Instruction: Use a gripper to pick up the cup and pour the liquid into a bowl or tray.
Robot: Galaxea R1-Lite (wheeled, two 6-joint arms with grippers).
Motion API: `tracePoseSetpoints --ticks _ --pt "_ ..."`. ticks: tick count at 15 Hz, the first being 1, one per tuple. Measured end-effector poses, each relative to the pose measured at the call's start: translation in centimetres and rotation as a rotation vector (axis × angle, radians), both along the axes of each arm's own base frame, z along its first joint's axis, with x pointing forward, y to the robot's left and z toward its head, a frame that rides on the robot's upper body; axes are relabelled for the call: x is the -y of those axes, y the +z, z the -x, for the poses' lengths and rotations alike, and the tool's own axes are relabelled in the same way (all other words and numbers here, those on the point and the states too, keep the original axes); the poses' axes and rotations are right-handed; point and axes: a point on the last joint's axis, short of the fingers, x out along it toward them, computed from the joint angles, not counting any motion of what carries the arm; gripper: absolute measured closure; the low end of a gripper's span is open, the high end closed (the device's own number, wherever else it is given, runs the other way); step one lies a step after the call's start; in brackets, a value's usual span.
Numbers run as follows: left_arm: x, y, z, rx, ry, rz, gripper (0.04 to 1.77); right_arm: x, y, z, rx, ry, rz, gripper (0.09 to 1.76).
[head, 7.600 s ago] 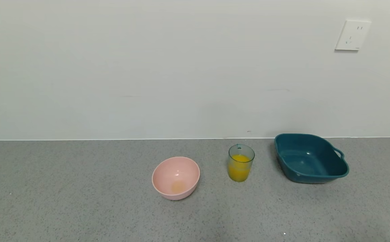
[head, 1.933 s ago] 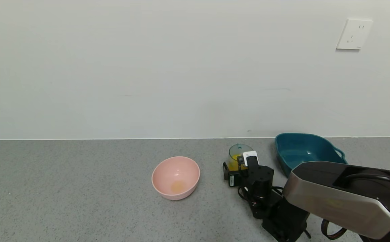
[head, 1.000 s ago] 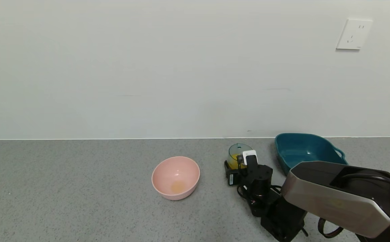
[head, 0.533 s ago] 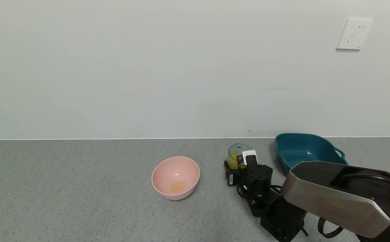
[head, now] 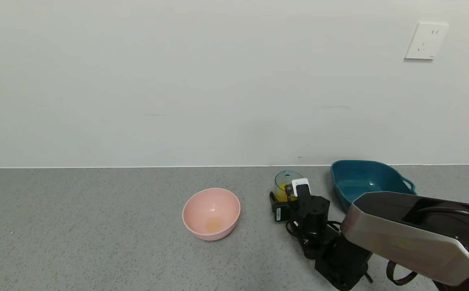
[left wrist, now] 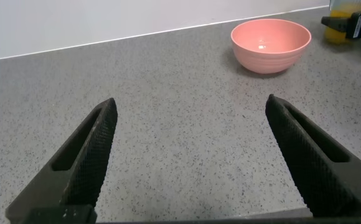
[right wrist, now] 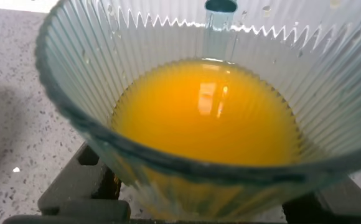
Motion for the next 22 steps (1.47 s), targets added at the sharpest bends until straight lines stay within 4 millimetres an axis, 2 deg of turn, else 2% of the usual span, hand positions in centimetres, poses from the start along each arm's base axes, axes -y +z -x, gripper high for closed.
tracePoseSetpoints --ticks 12,22 --pt "0.0 0.0 0.0 0.0 0.0 0.0 0.09 0.0 8.0 1.3 0.045 0.062 0.01 0.47" --pt "0.0 0.0 0.0 0.0 0.0 0.0 0.09 -1.0 9.3 2.8 0.009 0.151 0.043 0.47"
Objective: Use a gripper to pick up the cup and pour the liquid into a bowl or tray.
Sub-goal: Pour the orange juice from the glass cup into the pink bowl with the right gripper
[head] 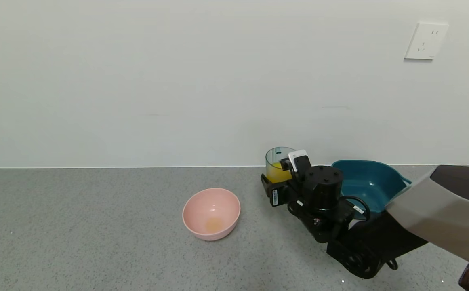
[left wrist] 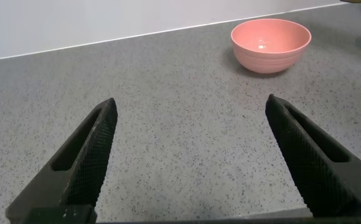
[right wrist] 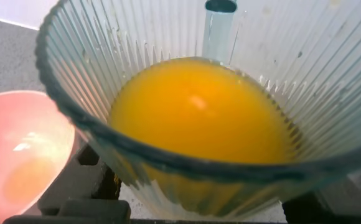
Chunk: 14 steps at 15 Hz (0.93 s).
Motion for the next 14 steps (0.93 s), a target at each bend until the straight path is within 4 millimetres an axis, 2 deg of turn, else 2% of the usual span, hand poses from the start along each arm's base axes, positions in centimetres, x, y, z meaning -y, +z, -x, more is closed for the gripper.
tracePoseSetpoints --ticks 14 --pt "0.0 0.0 0.0 0.0 0.0 0.0 0.09 -0.32 0.32 0.54 0.056 0.092 0.159 0.48"
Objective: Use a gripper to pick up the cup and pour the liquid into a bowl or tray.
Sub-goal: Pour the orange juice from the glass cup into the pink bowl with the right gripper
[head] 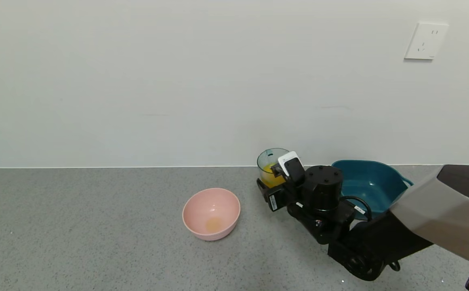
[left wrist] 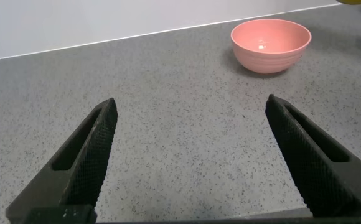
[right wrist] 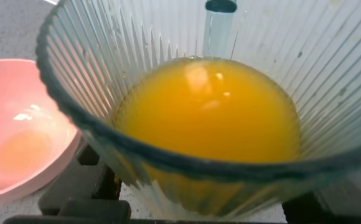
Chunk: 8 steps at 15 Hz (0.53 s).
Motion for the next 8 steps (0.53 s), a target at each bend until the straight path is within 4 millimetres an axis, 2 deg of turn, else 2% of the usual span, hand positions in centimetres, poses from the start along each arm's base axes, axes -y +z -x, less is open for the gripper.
tracePoseSetpoints --ticks 8 --pt "0.0 0.0 0.0 0.0 0.0 0.0 0.09 -0.33 -0.44 0.45 0.018 0.066 0.089 0.48"
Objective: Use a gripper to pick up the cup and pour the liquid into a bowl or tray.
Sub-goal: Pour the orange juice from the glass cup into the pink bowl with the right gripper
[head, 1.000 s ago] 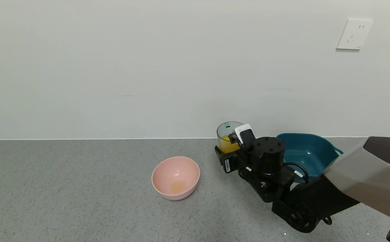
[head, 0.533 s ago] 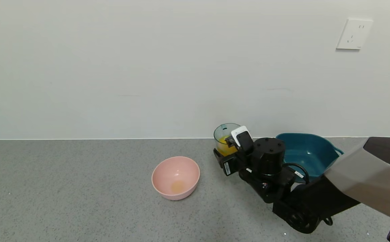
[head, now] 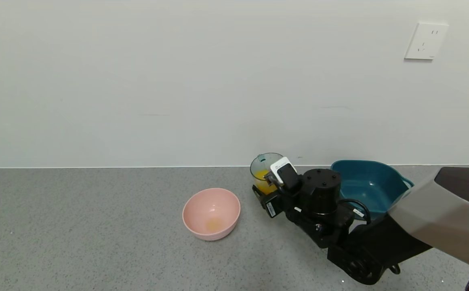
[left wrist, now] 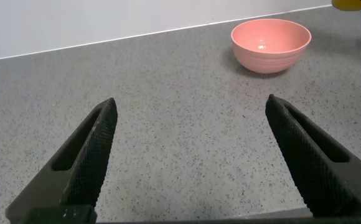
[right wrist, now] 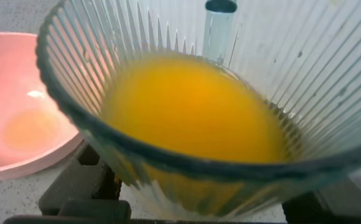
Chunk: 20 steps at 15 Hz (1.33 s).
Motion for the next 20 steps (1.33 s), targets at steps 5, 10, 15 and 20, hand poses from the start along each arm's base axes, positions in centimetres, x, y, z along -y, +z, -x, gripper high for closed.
tracePoseSetpoints --ticks 5,10,15,20 --pt "0.0 0.0 0.0 0.0 0.0 0.0 0.09 0.22 -0.27 0.06 0.011 0.051 0.054 0.48" --pt "0.0 0.0 0.0 0.0 0.0 0.0 0.09 0.06 -0.41 0.19 0.009 0.091 0.074 0.48" --pt "0.0 0.0 0.0 0.0 0.0 0.0 0.09 -0.14 -0.73 0.15 -0.015 0.112 0.102 0.48" --pt "0.0 0.0 0.0 0.0 0.0 0.0 0.09 -0.51 -0.93 0.16 -0.019 0.13 0.148 0.48"
